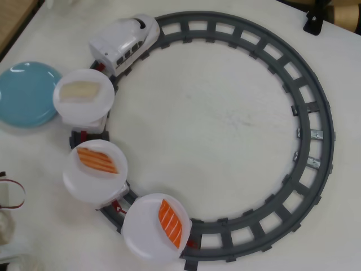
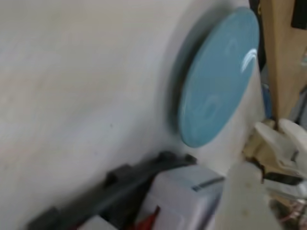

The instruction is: Pick up the sushi from the Shinkansen and put it on the blue dish

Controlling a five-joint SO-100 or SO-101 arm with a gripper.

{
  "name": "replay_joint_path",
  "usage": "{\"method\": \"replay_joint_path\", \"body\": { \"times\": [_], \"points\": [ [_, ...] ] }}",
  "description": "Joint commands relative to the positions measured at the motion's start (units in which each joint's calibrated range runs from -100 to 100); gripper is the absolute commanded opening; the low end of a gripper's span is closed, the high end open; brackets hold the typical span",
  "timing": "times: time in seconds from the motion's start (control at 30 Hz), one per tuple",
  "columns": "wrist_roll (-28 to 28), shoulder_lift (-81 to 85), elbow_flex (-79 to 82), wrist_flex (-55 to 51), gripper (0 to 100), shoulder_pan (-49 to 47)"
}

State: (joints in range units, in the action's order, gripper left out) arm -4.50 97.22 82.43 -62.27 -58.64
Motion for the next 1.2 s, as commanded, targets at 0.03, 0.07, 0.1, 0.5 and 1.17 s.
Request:
{"method": "replay_joint_path", "body": {
  "times": [0.03, 0.07, 0.1, 0.5, 1.17],
  "points": [
    [-1.4, -1.2, -8.8, 0.1, 12, 2.3],
    [-1.4, -2.7, -11.1, -0.3, 12, 2.3],
    [-1.1, -4.8, -13.7, -0.4, 12, 2.2],
    [3.4, -58.9, -75.1, -17.7, 12, 6.6],
    [8.0, -93.8, -102.6, -36.6, 12, 18.2]
  ]
}}
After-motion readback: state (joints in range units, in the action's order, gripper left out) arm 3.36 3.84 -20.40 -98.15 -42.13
